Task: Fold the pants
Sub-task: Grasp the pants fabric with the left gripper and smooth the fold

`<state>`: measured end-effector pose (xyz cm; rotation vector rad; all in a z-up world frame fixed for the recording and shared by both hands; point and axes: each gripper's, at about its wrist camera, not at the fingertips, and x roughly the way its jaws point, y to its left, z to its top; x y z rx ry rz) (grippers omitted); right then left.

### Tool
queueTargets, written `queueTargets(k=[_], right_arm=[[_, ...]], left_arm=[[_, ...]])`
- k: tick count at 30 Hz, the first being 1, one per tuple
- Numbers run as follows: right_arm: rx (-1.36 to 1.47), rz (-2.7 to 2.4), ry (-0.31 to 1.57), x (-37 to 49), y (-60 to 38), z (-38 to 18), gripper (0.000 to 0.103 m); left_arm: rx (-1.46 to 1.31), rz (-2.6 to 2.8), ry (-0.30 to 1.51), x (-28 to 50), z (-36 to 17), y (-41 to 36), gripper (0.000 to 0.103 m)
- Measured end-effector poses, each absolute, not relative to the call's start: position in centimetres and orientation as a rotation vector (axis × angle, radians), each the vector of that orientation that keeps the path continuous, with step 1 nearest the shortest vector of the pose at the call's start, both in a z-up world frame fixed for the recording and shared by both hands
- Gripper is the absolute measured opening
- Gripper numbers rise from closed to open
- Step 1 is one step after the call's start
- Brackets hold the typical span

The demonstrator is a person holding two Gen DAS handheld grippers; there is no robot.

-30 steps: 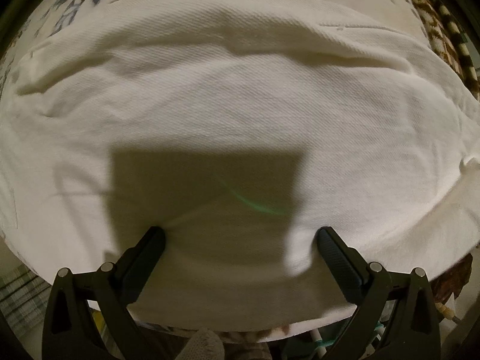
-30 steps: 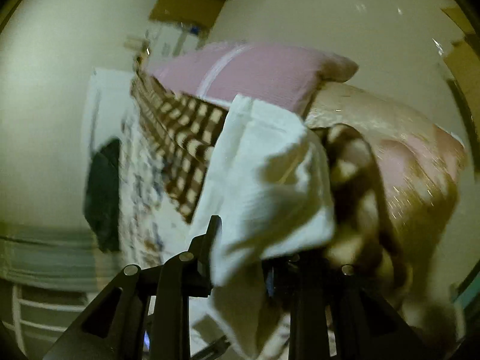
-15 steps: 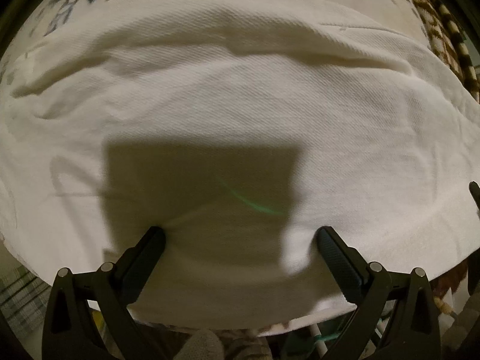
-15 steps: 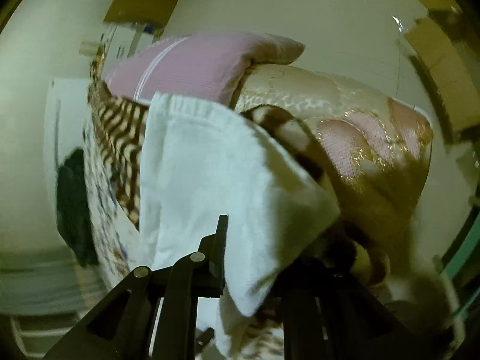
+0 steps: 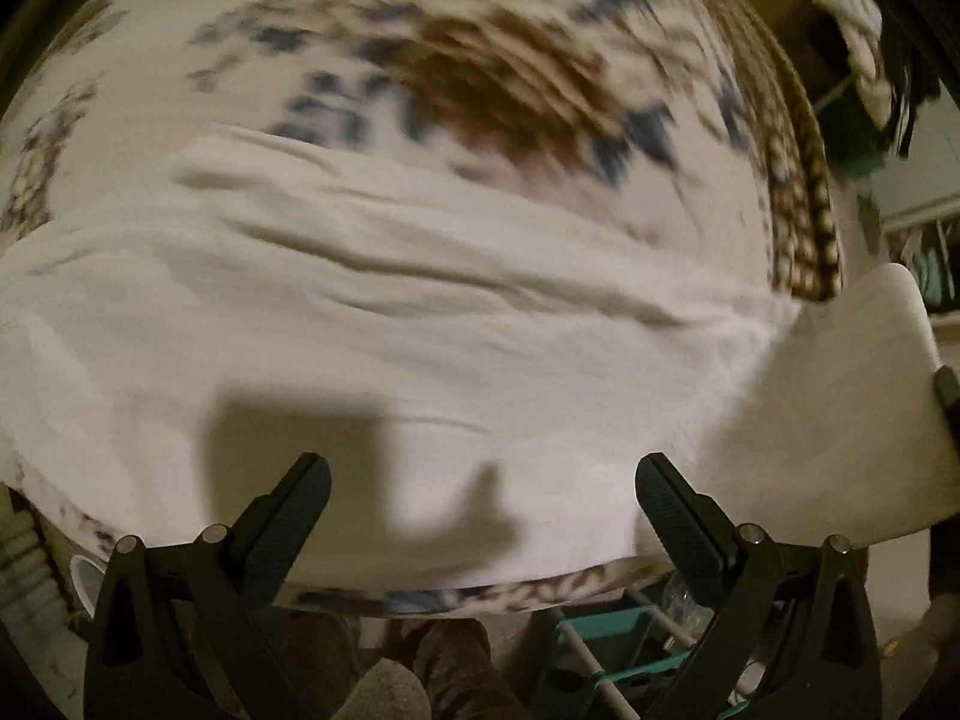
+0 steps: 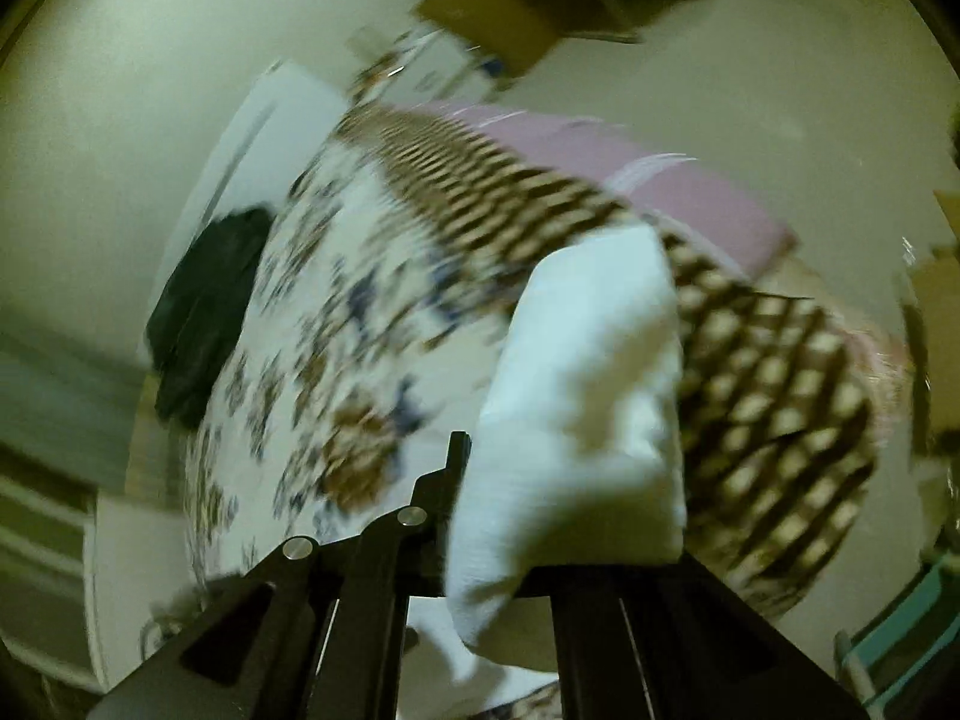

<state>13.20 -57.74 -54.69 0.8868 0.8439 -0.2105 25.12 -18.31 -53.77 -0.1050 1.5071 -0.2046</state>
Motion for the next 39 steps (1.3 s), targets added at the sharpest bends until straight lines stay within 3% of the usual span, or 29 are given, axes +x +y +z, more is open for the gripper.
queueTargets(k=[8,13,17,24,30,32,33,34,39], right_arm=[[0.594,0.029,1.041,19.0,-38.1,-56.7,0.006],[0.322,0.196,1.271,19.5,-23.4,-63.3,0.007],[0.22,0.354,1.469,18.9,-17.3,-67.9,0.05],[0.356,0.358,1.439,15.8,-20.6,-64.7,0.066],[0.473,0.123,1.447,14.7,-27.5,-64.3,0.067],[0.486,0.071,1.456,15.0,-29.1,-64.7,0.067],[0.491,0.048,1.46,15.1,-29.8,-65.0,0.067],[0.495,0.019,1.466,14.9,-30.4,-65.4,0.067],[0.44,-0.092,1.532,15.6,-32.0,-67.2,0.067]], left_arm=[[-0.247,-0.043,1.467,23.9,-51.2,-3.0,0.103],[-0.277,0.067,1.469,23.1,-52.7,3.7,0.103],[-0.357,0.094,1.467,23.1,-53.8,7.5,0.103],[-0.431,-0.044,1.478,25.1,-54.8,4.7,0.103],[-0.395,-0.129,1.538,26.3,-58.1,-0.8,0.103],[-0.356,-0.154,1.543,26.6,-59.4,-2.4,0.092],[-0.329,-0.18,1.557,26.6,-60.7,-3.3,0.041],[-0.344,-0.192,1.584,26.4,-61.6,-3.4,0.011],[-0.341,-0.242,1.507,25.4,-60.7,-1.7,0.009]])
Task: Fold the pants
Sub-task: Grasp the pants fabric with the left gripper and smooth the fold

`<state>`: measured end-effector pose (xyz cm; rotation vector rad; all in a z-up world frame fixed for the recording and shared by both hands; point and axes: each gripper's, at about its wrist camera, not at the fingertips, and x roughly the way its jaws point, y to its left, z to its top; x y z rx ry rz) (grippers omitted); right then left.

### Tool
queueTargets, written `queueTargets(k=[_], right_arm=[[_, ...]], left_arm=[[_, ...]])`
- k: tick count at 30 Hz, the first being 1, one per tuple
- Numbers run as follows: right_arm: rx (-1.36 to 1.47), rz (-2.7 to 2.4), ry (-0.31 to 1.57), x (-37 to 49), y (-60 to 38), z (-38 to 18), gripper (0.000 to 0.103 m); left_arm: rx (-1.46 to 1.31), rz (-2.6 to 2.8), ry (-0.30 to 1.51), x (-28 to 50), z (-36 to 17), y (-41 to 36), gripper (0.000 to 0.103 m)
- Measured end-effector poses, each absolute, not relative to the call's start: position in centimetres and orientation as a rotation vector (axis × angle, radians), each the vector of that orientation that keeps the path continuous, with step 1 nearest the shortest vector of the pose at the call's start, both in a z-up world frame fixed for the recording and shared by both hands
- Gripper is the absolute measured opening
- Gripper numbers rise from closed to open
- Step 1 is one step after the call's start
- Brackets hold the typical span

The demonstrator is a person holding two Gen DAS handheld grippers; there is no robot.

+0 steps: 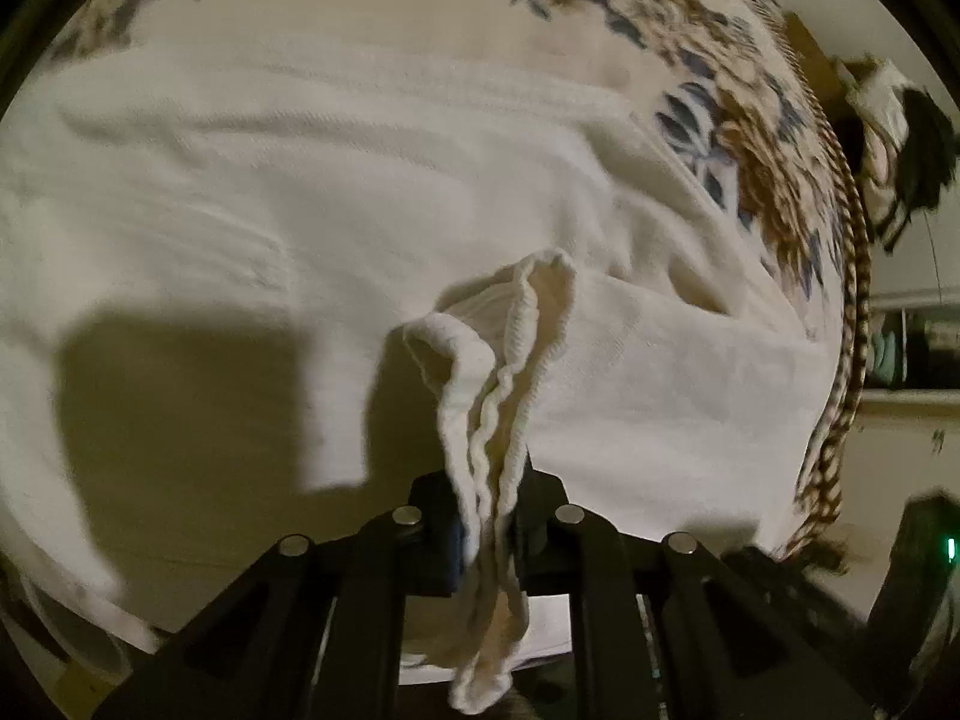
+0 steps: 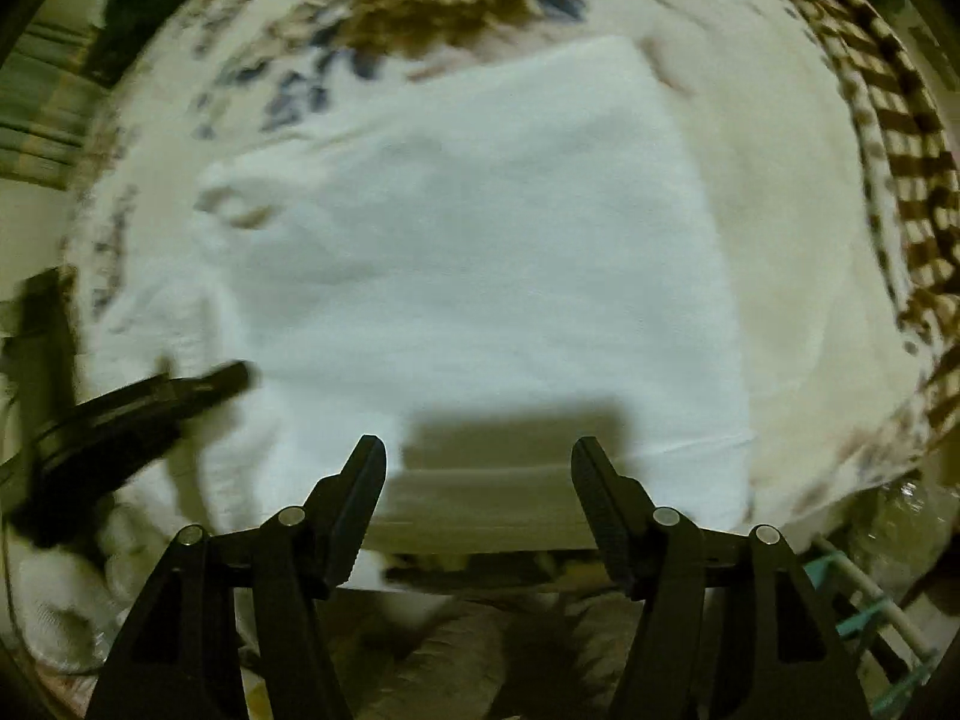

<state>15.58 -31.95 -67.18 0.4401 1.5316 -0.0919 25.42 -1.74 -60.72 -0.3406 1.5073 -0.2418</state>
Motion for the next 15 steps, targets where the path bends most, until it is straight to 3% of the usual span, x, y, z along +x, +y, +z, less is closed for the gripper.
queueTargets(k=[7,9,12,13,15], right_arm=[[0.33,-0.18,1.597,15.9,-29.8,-68.9,0.067],[0.302,-0.205,1.608,16.2,-28.9,-68.8,0.068],[0.275,-0.23,1.607,16.7,-28.0,-68.7,0.084],[0.277,-0.233,1.602,16.8,-27.9,-68.5,0.087],[0.293,-0.233,1.594,17.0,-27.5,-68.0,0.091]], left_arm=[[-0.345,-0.211,1.513,25.9,-61.4,-0.2,0.01],[-0.314,-0.19,1.511,25.9,-61.2,-0.3,0.015],[-0.259,-0.158,1.529,25.3,-60.8,-1.1,0.043],[-0.265,-0.161,1.535,25.0,-60.6,-1.0,0.067],[-0.294,-0.146,1.517,24.4,-59.7,-0.1,0.085]])
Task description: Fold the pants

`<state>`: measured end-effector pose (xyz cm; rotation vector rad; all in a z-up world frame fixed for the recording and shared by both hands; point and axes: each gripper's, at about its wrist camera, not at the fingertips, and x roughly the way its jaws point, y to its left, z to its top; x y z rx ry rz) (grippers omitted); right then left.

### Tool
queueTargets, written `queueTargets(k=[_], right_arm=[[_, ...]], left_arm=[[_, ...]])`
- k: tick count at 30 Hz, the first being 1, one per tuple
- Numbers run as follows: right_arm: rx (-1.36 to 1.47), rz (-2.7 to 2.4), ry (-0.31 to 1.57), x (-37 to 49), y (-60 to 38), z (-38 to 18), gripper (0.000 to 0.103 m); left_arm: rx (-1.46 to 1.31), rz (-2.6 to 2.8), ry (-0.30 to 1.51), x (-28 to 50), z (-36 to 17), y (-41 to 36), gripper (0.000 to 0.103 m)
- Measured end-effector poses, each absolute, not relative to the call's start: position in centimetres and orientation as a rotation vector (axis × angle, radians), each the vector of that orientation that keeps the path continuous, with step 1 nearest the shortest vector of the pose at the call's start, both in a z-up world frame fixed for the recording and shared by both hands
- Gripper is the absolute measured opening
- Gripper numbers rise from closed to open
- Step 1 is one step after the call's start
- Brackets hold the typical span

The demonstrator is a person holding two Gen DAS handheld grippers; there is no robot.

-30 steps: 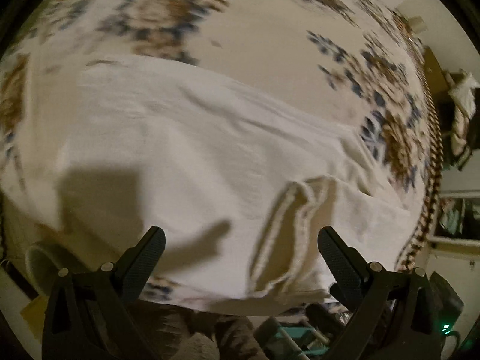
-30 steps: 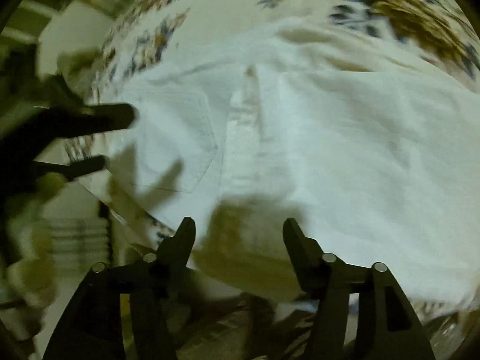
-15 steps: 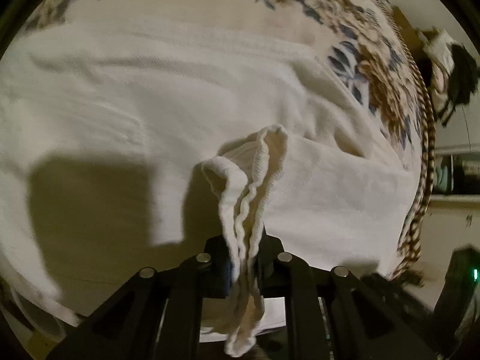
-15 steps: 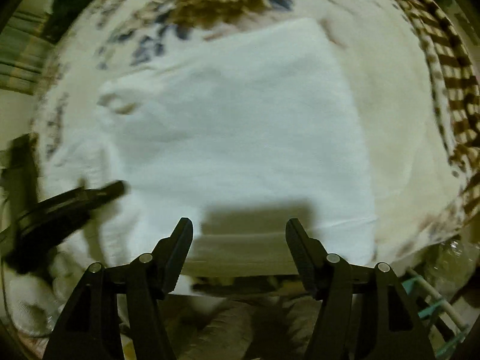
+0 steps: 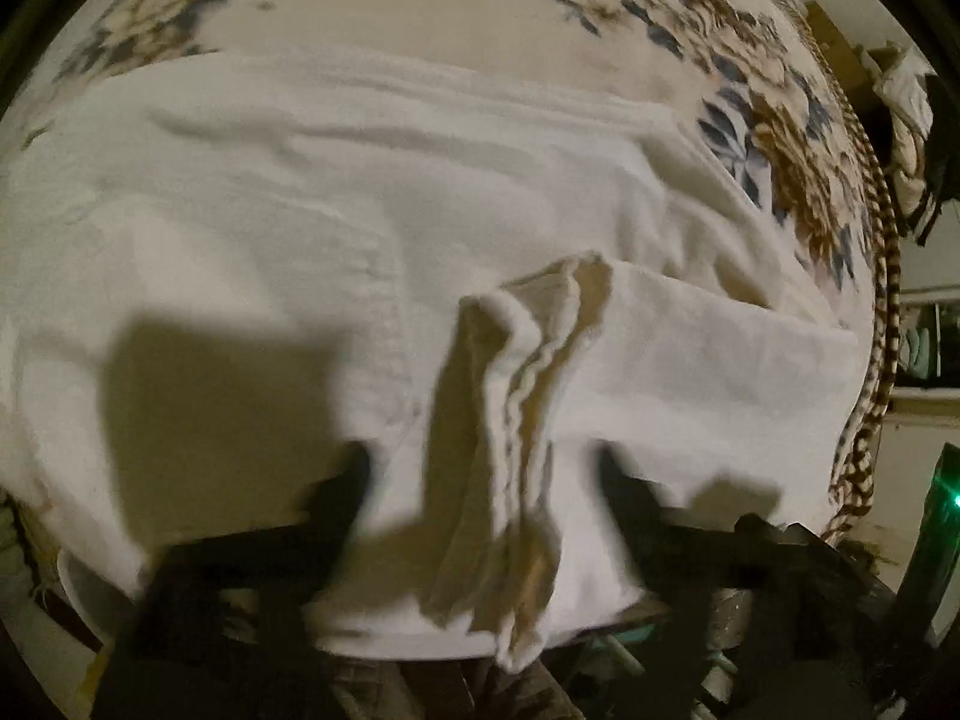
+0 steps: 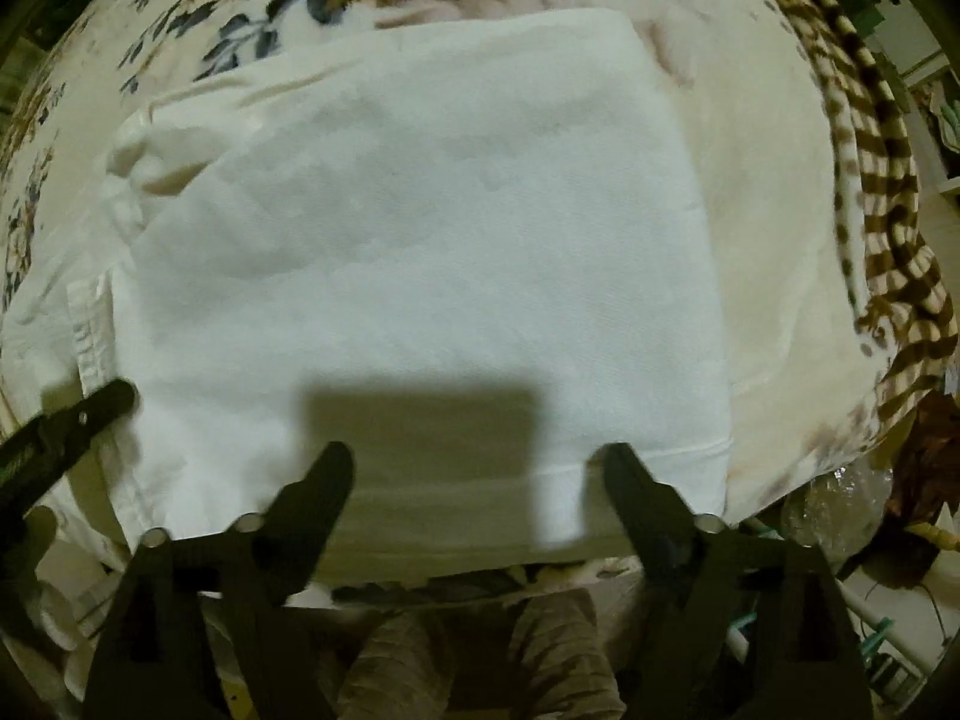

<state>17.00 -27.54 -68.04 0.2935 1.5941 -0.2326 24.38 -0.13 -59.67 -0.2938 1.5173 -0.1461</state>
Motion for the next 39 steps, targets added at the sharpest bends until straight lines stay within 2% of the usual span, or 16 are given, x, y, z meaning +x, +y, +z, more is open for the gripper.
queueTargets(k=[6,10,11,13,14,16,20,24,25,26,28,35,37,39], right_arm=[[0.312,-0.198,1.585,16.7,-26.7,-65.5,0.091],[0.272,-0.145,1.614,16.4,-25.1,-63.8,0.091],[0.254,-0.129,1.62,16.5,-24.3,-63.5,0.091],[0.207,-0.099,1.634,17.0,-22.9,-63.0,0.091],[0.184,-0.095,1.637,17.8,-21.7,-62.5,0.091],[0.126,-0.096,1.647,18.5,-20.4,-62.3,0.091],[0.104,-0.082,1.667,19.7,-18.6,-62.6,0.091],[0.079,-0.048,1.69,20.6,-16.2,-62.8,0.091],[0.071,-0.043,1.694,20.7,-15.8,-62.8,0.091],[0.065,-0.038,1.698,20.8,-15.0,-63.0,0.091],[0.049,-0.021,1.706,20.7,-14.3,-63.0,0.091],[0.054,-0.002,1.698,20.3,-13.5,-63.4,0.091],[0.062,-0.016,1.699,20.2,-14.1,-63.6,0.091],[0.069,-0.041,1.697,19.6,-15.3,-64.6,0.091]], left_arm=[[-0.574,0.003,1.333,20.6,-55.1,6.7,0.085],[-0.861,0.169,1.18,17.4,-54.7,14.3,0.082],[-0.962,0.19,1.127,16.6,-55.6,16.7,0.076],[-1.083,0.22,1.063,15.7,-57.2,19.1,0.035],[-1.137,0.264,1.029,15.3,-58.3,20.7,0.035],[-1.198,0.278,1.01,15.3,-60.1,22.1,0.038],[-1.347,0.3,1.003,14.9,-63.6,23.1,0.038],[-1.347,0.3,0.967,13.4,-62.8,22.4,0.039],[-1.362,0.297,0.954,13.0,-62.9,22.3,0.044],[-1.371,0.3,0.949,12.5,-63.1,22.2,0.045],[-1.366,0.318,0.958,12.1,-63.6,22.4,0.056],[-1.354,0.296,0.979,12.8,-65.2,22.7,0.057],[-1.335,0.289,0.969,13.7,-65.4,22.6,0.067],[-1.306,0.285,0.966,14.7,-65.4,22.5,0.07]])
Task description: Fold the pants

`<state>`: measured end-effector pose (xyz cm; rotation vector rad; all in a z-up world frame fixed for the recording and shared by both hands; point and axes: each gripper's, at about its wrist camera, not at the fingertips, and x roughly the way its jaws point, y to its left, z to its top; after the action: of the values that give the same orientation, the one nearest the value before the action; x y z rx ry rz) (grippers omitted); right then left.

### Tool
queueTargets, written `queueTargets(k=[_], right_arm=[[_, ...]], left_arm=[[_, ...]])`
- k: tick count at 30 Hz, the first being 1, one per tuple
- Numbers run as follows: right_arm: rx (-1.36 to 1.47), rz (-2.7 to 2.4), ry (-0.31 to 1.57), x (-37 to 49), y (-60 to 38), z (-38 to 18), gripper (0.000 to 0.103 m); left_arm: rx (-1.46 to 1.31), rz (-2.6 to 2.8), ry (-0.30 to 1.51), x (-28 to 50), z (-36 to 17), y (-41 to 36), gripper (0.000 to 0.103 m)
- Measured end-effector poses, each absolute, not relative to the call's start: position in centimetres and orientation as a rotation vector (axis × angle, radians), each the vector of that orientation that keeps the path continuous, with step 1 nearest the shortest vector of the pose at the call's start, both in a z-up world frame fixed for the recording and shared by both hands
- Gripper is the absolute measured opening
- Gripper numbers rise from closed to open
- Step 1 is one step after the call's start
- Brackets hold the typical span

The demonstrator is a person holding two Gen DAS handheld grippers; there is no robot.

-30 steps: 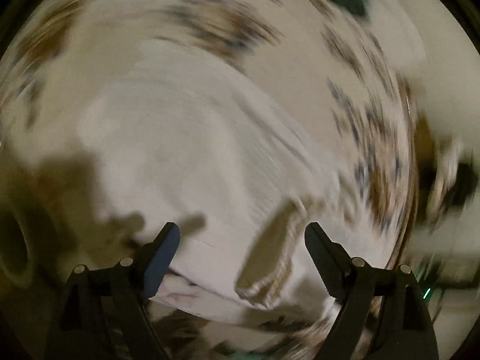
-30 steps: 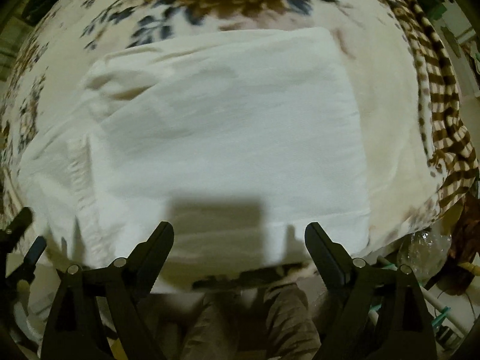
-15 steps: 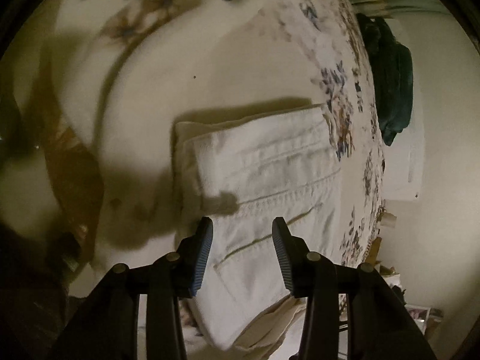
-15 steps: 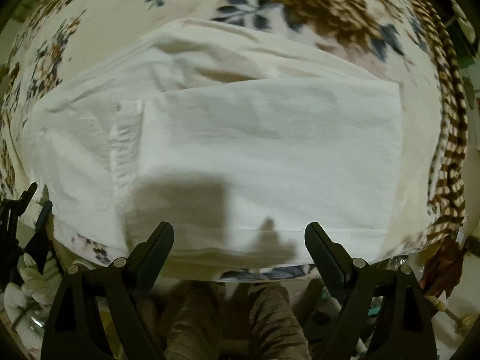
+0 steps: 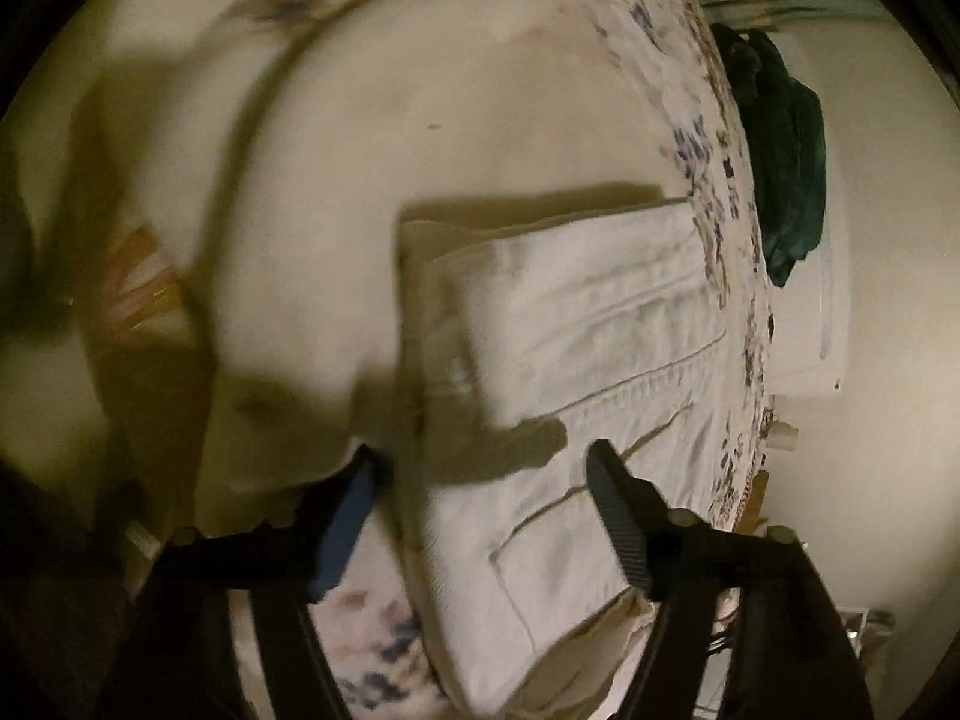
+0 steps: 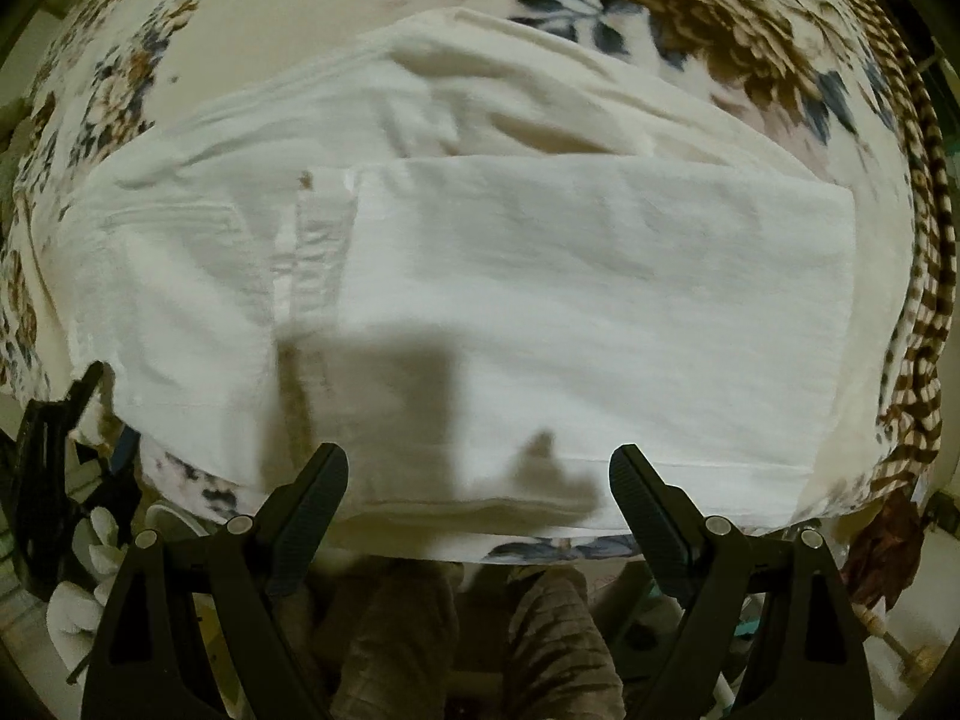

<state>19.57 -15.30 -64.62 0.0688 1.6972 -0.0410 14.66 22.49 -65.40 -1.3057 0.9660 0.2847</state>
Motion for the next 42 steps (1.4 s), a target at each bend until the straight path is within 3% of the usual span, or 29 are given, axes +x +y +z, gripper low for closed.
queueTargets(k=[5,7,23,30,33,36,37,42], right_arm=[[0.078,-0.086,1.706,18.6,-16.8,-65.6,0.091],[0.068,-0.092,1.705,18.2,-17.1,-65.7,0.091],[0.111,-0.107,1.717,17.0,-18.7,-66.2,0.091],[0.115,-0.095,1.711,16.8,-18.5,-66.4,0.091],[0.113,-0.102,1.707,16.4,-18.7,-66.7,0.091],[0.106,-0.13,1.687,16.1,-19.2,-66.7,0.091],[0.101,-0.141,1.676,16.1,-19.4,-66.7,0.091],[0.119,-0.185,1.638,15.5,-20.9,-66.8,0.091]], left_arm=[[-1.297,0.327,0.925,15.5,-64.5,22.5,0.067],[-1.269,0.343,0.9,15.2,-63.3,22.3,0.042],[-1.144,0.256,0.905,14.8,-58.8,18.8,0.042],[-1.229,0.345,0.995,16.7,-64.5,21.8,0.043],[-1.314,0.384,0.945,16.0,-65.6,23.4,0.042],[-1.235,0.429,0.9,16.4,-63.7,24.0,0.018],[-1.213,0.422,0.896,16.6,-63.3,23.8,0.015],[-1.012,0.31,0.823,16.3,-57.6,21.0,0.013]])
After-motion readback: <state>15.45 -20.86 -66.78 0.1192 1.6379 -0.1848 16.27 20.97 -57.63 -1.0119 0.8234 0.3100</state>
